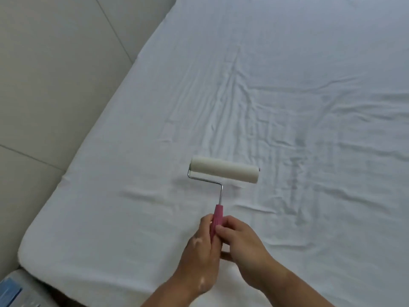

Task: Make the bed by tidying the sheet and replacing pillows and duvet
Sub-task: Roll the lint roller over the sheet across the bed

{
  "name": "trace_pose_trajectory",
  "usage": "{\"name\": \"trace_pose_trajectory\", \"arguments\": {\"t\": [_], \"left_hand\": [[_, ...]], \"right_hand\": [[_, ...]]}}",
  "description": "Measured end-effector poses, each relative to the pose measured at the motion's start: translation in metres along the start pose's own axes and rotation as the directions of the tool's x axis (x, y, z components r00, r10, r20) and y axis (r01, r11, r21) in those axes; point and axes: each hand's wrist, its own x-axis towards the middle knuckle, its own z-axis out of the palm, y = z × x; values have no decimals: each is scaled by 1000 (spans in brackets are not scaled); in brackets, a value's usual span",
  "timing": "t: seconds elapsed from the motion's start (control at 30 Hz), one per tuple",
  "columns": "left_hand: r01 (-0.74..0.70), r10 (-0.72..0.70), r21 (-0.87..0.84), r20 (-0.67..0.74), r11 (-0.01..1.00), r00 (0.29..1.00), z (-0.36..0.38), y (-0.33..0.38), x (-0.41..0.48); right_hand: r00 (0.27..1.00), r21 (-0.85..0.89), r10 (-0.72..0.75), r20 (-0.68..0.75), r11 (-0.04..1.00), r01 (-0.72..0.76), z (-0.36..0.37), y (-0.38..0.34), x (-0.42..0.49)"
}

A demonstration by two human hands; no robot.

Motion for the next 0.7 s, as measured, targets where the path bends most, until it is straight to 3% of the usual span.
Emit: {"name": "trace_pose_trajectory", "arguments": {"t": [0.07,0.13,0.2,0.3,0.37,0.43,0.53,0.7], "left_hand": [[-149,122,203,140,968,983,-22,-5,40],[-212,212,443,51,871,976,-53,-19,98],[-116,236,643,-103,757,966,-88,-27,170],[53,148,799,-175,599,973,-136,-21,285],[103,106,818,-196,567,975,-150,-16,346],[125,57,812,-191,571,980,-147,-25,381],[92,110,801,-193,591,975,-136,-46,396],[75,127,771,-198,632,972,-135,-54,402]], "right_hand": [[998,101,-9,-60,995,15,-21,-14,21],[986,260,-23,-163,963,65,-41,-32,47],[961,387,0,-275,915,111,-56,-52,75],[930,386,-13,-368,908,165,-67,-90,120],[893,223,-81,-444,955,197,-73,-122,159],[797,-59,-233,-557,969,242,-80,-158,203],[636,-461,-455,-624,871,171,-89,-188,243],[637,-670,-553,-537,738,76,-94,-215,264]]}}
